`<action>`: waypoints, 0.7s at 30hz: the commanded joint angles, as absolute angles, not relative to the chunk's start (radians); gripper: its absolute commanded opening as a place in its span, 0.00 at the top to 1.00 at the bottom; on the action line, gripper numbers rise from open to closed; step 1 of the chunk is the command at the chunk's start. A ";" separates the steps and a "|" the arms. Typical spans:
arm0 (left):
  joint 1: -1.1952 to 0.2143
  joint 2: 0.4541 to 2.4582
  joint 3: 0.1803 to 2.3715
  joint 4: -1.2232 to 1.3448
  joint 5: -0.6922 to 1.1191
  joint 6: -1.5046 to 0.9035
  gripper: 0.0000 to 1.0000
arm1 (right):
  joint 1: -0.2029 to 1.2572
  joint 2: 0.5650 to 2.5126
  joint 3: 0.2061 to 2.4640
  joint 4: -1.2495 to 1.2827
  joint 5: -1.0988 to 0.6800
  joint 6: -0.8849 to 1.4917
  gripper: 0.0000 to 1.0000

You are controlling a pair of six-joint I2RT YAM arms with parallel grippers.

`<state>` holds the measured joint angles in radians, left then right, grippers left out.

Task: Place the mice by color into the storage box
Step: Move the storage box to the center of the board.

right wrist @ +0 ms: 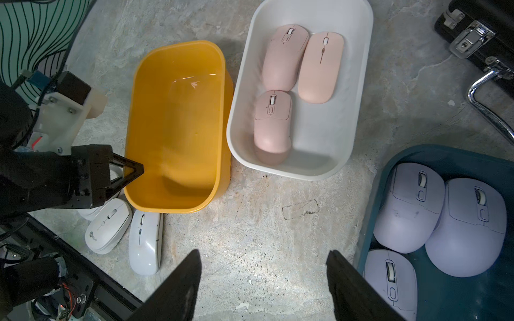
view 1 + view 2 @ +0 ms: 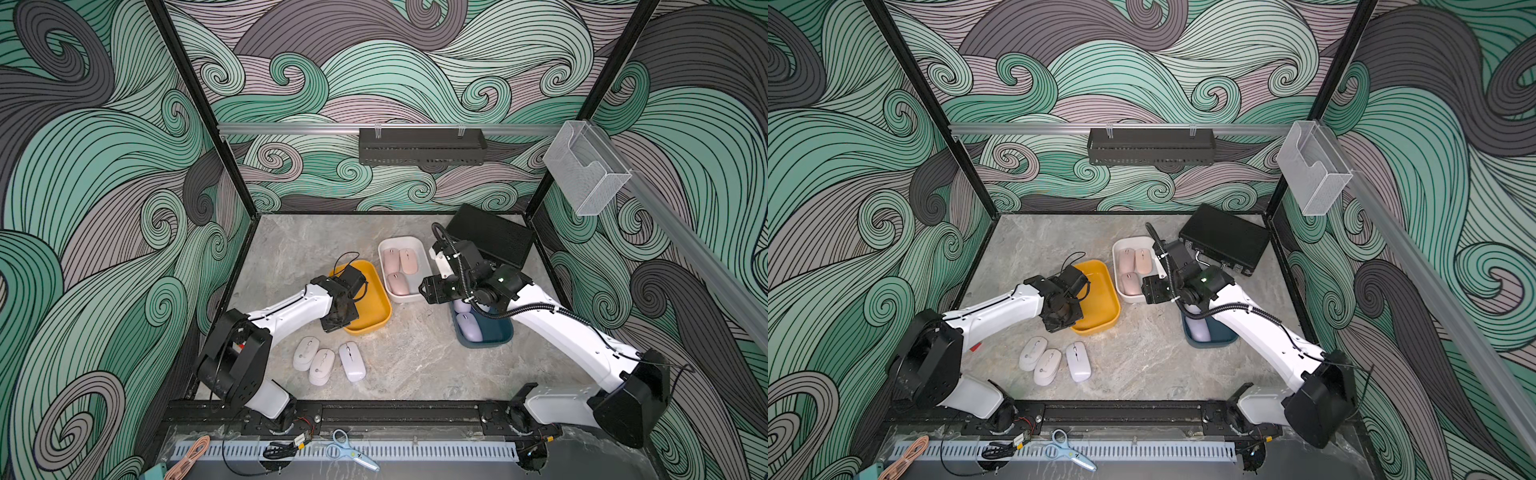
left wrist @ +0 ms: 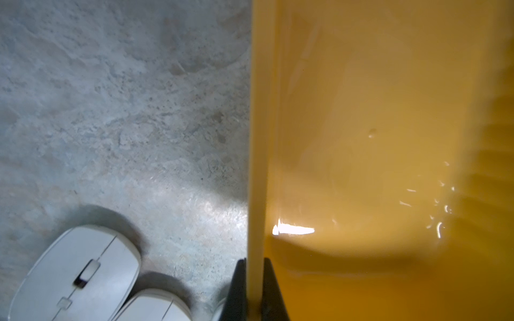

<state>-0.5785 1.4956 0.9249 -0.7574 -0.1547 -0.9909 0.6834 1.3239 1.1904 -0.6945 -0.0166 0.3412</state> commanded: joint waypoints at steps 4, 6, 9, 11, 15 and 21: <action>-0.597 1.369 0.893 -0.824 -0.183 -1.060 0.46 | 0.742 1.342 1.242 -0.747 0.066 0.381 0.28; -0.595 1.323 0.916 -0.860 -0.189 -1.035 0.23 | 0.764 1.358 1.252 -0.762 0.071 0.393 0.28; -0.577 1.240 0.985 -0.929 -0.273 -0.953 0.02 | 0.828 1.393 1.262 -0.770 0.082 0.433 0.28; -0.531 1.174 1.019 -0.923 -0.315 -0.878 0.02 | 0.901 1.430 1.273 -0.773 0.095 0.469 0.28; -0.220 1.101 1.077 -0.871 -0.154 -0.760 0.02 | 1.061 1.566 1.318 -0.778 0.117 0.527 0.27; 0.060 1.133 1.065 -0.758 0.053 -0.767 0.01 | 1.210 1.809 1.472 -0.825 0.129 0.515 0.17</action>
